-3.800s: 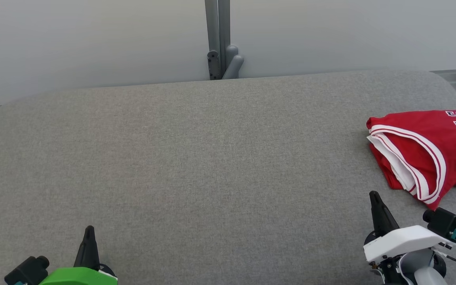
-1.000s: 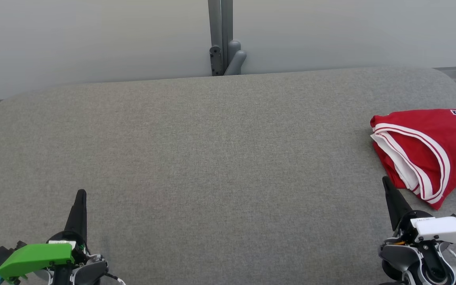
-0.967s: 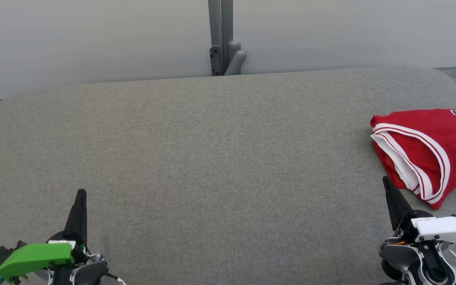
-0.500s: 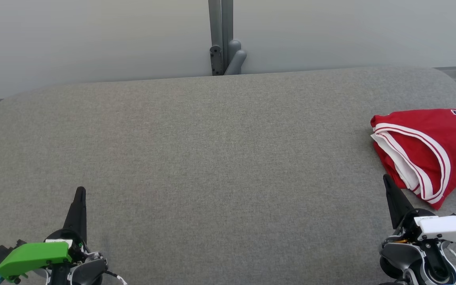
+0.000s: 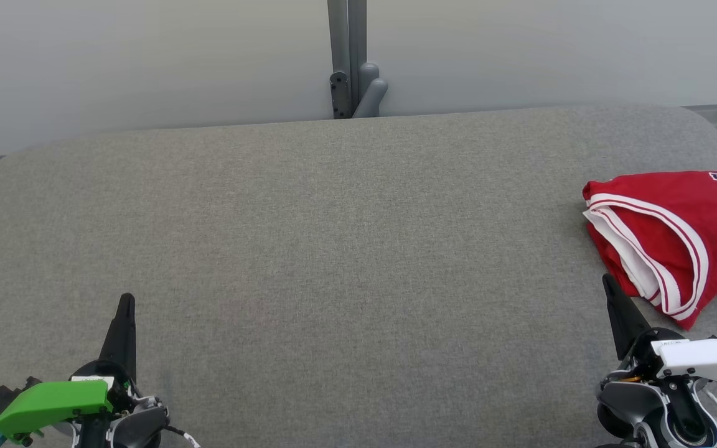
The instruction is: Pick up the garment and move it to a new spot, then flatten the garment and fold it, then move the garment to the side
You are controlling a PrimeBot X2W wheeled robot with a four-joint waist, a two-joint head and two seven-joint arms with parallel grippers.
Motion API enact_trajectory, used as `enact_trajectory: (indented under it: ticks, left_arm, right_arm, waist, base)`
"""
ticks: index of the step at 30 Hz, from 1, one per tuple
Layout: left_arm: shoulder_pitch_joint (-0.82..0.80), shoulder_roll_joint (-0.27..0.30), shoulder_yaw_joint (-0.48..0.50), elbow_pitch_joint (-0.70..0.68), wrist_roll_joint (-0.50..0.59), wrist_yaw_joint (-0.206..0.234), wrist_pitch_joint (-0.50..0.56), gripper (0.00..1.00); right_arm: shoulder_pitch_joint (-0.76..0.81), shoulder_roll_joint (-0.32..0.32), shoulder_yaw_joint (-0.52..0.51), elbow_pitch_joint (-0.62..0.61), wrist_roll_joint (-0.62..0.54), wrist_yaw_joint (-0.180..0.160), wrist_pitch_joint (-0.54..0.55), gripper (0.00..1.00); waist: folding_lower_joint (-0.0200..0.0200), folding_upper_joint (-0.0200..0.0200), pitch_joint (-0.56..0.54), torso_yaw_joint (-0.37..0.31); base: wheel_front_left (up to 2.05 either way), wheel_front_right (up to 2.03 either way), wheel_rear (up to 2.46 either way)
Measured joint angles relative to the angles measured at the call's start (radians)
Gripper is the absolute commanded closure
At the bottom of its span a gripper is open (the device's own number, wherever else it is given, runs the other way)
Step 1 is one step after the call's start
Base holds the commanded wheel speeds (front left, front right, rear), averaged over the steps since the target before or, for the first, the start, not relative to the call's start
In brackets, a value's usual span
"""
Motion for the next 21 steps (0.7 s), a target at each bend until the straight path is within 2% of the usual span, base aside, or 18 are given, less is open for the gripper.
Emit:
enact_trajectory:
  ticks: [21]
  left_arm:
    - [0.000, 0.000, 0.000, 0.000, 0.000, 0.000, 0.000, 1.00]
  right_arm:
    - [0.000, 0.000, 0.000, 0.000, 0.000, 0.000, 0.000, 1.00]
  waist:
    - [0.0000, 0.0000, 0.000, 0.000]
  base:
    - [0.00, 0.00, 0.00]
